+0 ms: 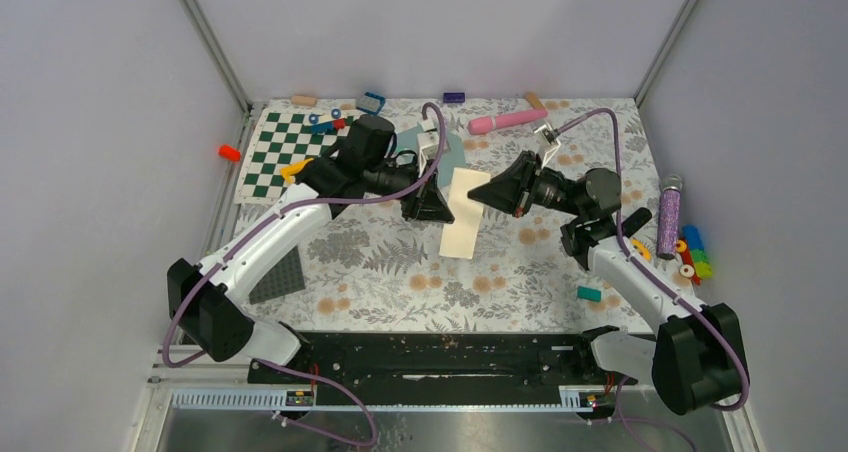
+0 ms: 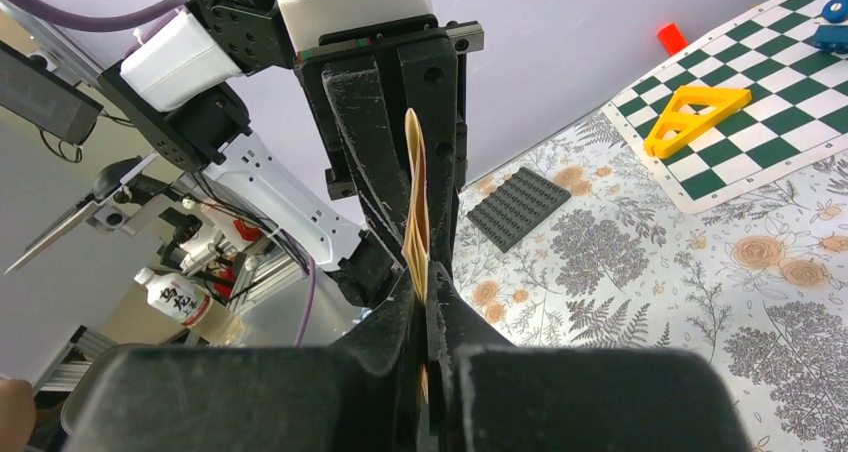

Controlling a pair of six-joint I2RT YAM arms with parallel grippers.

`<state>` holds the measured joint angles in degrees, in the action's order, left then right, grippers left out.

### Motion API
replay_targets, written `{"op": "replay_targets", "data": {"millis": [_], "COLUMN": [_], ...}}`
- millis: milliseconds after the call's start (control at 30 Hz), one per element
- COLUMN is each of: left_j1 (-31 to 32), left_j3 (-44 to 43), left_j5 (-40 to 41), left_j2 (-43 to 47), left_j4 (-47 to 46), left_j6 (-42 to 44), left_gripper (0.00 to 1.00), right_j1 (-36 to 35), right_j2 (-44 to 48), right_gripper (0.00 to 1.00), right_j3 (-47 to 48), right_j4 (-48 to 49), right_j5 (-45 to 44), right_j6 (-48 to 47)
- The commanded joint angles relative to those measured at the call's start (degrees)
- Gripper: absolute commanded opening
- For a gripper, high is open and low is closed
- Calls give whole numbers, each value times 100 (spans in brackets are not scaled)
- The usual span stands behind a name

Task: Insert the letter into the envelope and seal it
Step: Fold the letter.

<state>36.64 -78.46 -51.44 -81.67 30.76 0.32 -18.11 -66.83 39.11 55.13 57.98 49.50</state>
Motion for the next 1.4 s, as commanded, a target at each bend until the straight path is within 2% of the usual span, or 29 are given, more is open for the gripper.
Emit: {"op": "replay_targets", "data": {"millis": [0,67,100,200,267,400,800,1100,1233,1367], "left_j1": [-8,32,78,236,307,436,728,803,852,937], "left_j3": [-220,-251,-259,-198,-170,-285,-402,-428,-457,-424], "left_j5": [-246,-259,-192,44,75,122,395,618,874,1107], "left_j2": [32,64,99,193,209,48,-245,-329,-380,-377], "left_j4": [-202,158,358,911,1190,1747,1915,1917,1879,1784], "left_j6": [65,408,626,1250,1534,1954,2122,2097,2009,1950], "left_gripper": [0,0,0,0,0,0,0,0,0,0], "right_j1": [7,9,9,9,10,-35,-478,-595,-655,-684], "right_j2": [-51,-1,52,332,460,472,212,213,259,235], "right_gripper": [15,51,64,78,81,81,70,49,47,50], "right_j3": [112,206,240,249,270,277,326,462,527,541], "right_j4": [424,248,64,-770,-1227,-1212,-1416,-2088,-2572,-2609], "right_j5": [266,630,764,794,758,851,1216,1120,941,754], "right_j6": [-72,-442,-663,-1567,-2106,-2228,-2475,-2993,-3354,-3380]}}
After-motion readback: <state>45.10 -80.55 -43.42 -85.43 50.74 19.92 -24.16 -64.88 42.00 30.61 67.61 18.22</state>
